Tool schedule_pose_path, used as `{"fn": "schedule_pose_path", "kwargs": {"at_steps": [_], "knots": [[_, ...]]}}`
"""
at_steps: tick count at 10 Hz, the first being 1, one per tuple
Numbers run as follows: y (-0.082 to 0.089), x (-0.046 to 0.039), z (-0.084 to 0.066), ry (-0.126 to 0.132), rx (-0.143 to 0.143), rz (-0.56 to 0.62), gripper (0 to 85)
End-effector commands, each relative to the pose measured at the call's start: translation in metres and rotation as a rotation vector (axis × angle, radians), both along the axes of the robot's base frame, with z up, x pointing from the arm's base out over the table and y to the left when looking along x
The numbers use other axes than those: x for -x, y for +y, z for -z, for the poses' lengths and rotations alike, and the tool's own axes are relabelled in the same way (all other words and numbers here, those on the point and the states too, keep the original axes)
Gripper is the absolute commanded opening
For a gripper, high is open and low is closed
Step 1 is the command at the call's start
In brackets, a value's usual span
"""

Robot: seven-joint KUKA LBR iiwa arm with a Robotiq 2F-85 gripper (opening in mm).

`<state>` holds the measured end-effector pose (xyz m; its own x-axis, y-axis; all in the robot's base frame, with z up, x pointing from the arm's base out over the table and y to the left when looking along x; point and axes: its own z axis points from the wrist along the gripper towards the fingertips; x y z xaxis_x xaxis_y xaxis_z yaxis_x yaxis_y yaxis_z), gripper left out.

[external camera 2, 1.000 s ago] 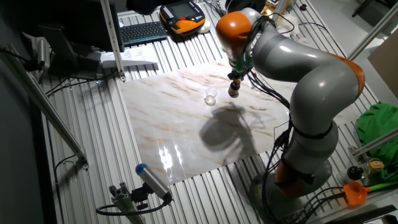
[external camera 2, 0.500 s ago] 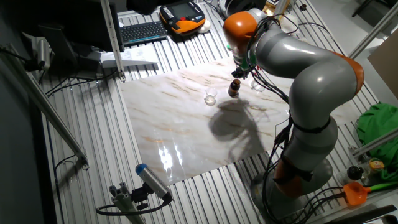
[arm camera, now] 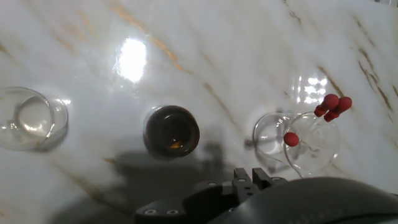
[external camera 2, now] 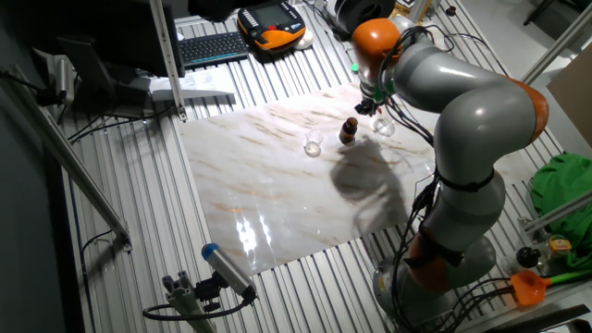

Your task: Transfer liquid using a dropper

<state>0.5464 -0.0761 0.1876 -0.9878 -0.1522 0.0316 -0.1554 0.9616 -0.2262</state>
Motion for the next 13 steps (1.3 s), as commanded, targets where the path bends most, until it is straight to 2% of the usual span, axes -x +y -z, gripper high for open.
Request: {"fn": "schedule_pose_path", "kwargs": {"at_steps": [1, 2, 3, 4, 5, 7, 8, 9, 10, 11, 12, 13], "knots": [[0.0, 0.0, 0.0, 0.003, 0.003, 0.008, 17.0], [0.0, 0.0, 0.0, 0.0, 0.012, 0.039, 0.0], [0.0, 0.0, 0.0, -0.004, 0.044, 0.064, 0.0], [0.0, 0.0, 0.0, -0.008, 0.044, 0.078, 0.0], [0.0, 0.0, 0.0, -0.018, 0.058, 0.103, 0.0], [0.0, 0.0, 0.0, -0.03, 0.019, 0.123, 0.0], [0.0, 0.0, 0.0, -0.022, 0.065, 0.1, 0.0], [0.0, 0.0, 0.0, -0.012, 0.074, 0.101, 0.0], [0.0, 0.0, 0.0, -0.021, 0.087, 0.097, 17.0], [-0.003, -0.0012, 0.0, -0.011, 0.086, 0.102, 34.0], [-0.019, -0.0085, 0.001, -0.007, 0.077, 0.101, 34.0], [-0.038, -0.0147, 0.003, -0.009, 0.08, 0.088, 34.0]]}}
